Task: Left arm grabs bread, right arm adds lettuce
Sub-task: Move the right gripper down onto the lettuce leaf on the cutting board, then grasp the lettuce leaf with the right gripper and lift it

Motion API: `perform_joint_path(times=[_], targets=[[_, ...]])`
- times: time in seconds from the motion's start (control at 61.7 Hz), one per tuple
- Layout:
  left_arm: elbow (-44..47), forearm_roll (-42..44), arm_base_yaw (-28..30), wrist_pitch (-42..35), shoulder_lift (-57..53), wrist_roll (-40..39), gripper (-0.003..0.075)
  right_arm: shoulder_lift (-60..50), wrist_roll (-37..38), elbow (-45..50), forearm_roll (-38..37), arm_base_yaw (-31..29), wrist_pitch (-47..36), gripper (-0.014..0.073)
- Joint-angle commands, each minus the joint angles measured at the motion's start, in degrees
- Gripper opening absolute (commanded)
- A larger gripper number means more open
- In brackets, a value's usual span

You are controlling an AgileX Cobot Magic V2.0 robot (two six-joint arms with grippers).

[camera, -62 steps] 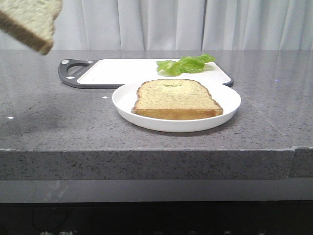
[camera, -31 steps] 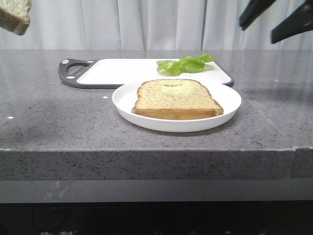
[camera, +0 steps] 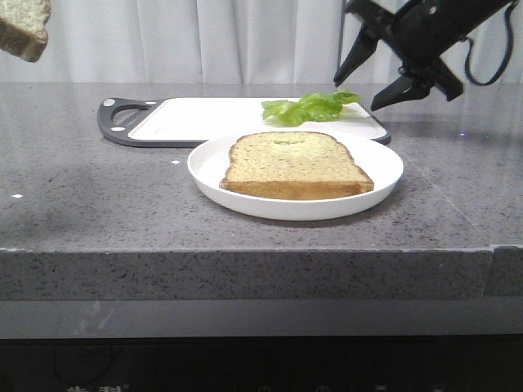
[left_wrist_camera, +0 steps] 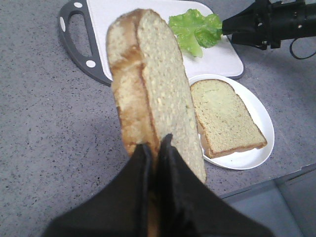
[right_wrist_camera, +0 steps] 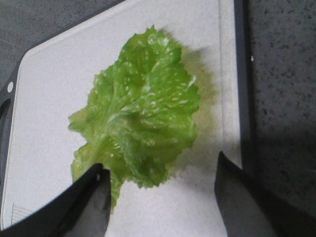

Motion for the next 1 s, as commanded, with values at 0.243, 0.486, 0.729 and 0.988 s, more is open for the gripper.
perform_joint_path(times=[0.243,0.486,0.729,0.988], targets=[[-1.5,-1.7,0.1,-3.8,-0.2,0.0,-0.002,5.1,-5.6,-13.6,2.8,0.0,5.7,0.0248],[-1.5,-1.7,0.1,-3.8,-0.2,0.0,-0.002,4.5,-5.6,-14.0,2.8,0.0,5.3,-0.012],[-1.5,-1.6,0.1,-3.8,-0.2,0.0,-0.002,-2.0,-6.6,-13.9,2.8,0.0,11.2,-0.0117],[-1.5,-1.6,0.1,-3.8,-0.2,0.0,-0.002,-14.8,-14.0,-4.3,7.2,0.0,15.9,-0.0117]])
